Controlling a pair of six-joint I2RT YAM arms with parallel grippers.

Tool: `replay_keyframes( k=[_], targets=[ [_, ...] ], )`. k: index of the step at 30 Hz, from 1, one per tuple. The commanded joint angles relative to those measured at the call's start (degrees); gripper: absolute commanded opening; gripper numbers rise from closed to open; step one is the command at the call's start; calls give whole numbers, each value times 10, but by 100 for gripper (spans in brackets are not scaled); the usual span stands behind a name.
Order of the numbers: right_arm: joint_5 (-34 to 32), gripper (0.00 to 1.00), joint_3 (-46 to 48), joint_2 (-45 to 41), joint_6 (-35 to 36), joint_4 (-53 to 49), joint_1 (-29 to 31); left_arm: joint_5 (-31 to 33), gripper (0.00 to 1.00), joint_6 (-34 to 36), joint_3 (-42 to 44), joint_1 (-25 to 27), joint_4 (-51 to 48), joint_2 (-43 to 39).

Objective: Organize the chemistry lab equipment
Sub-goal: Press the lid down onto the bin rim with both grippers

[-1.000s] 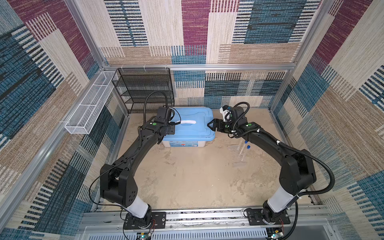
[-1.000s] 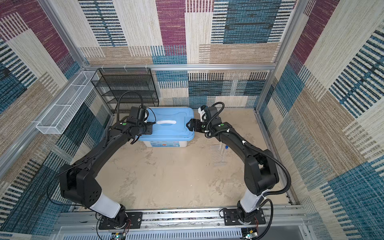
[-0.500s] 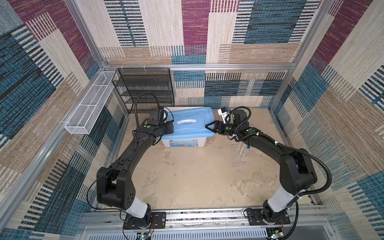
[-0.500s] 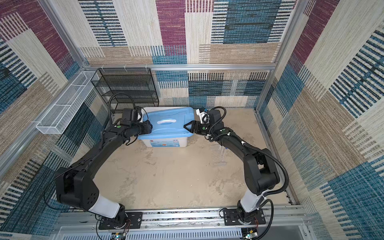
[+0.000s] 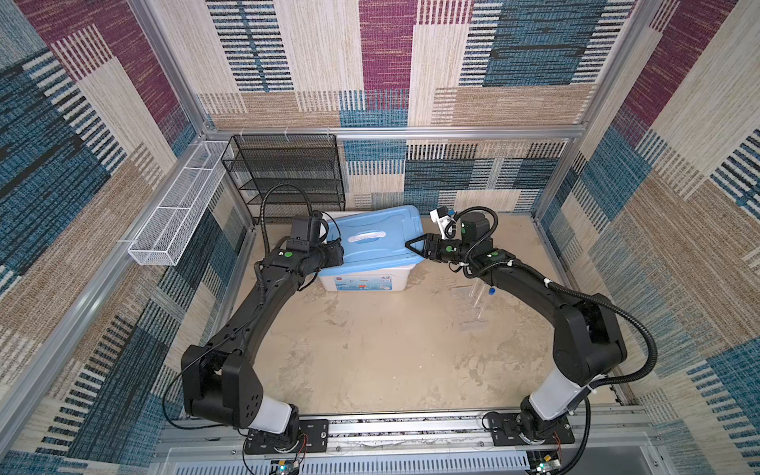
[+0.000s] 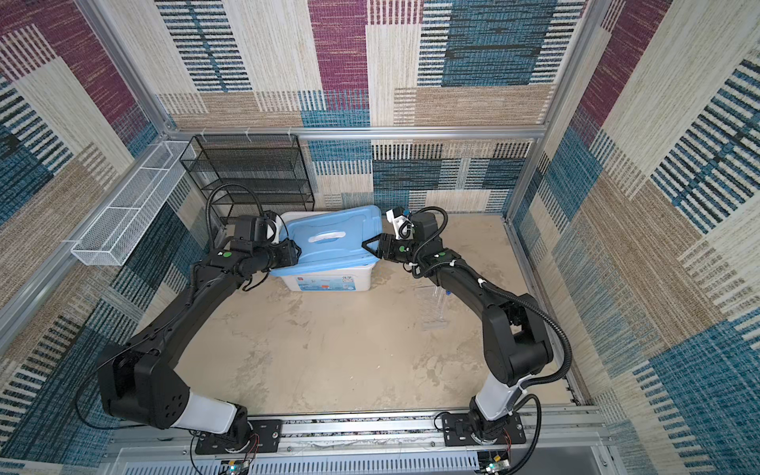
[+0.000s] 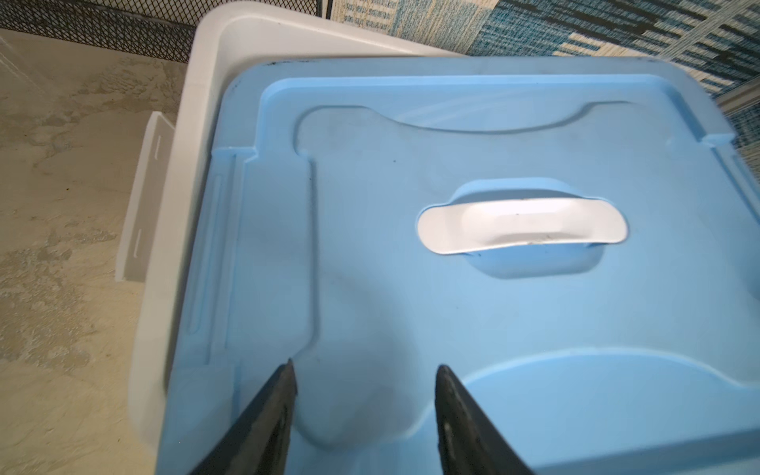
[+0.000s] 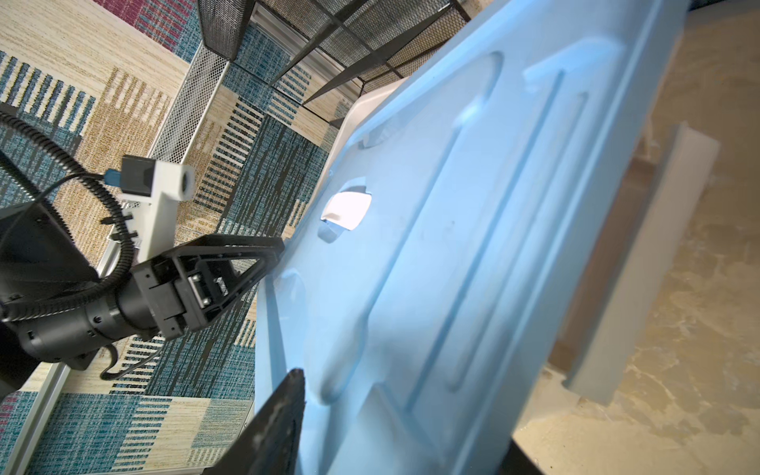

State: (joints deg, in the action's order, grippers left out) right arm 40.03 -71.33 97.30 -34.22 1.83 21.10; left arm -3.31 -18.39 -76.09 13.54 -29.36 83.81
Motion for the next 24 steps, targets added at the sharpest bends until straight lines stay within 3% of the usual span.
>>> replay_keyframes(
  k=[1, 8, 14, 24],
  targets=[
    [6, 56, 6, 6, -13, 43, 1, 6, 57, -9, -11, -1, -14, -20],
    [-41, 59, -24, 27, 4, -2, 1, 50, 59, 6, -18, -6, -48, -33],
    [-91, 62, -36, 43, 33, -54, 2, 39, 65, -15, 24, -30, -25, -38],
    [-181, 73, -33, 39, 60, -84, 12, 61, 66, -20, 73, -31, -3, -56]
  ],
)
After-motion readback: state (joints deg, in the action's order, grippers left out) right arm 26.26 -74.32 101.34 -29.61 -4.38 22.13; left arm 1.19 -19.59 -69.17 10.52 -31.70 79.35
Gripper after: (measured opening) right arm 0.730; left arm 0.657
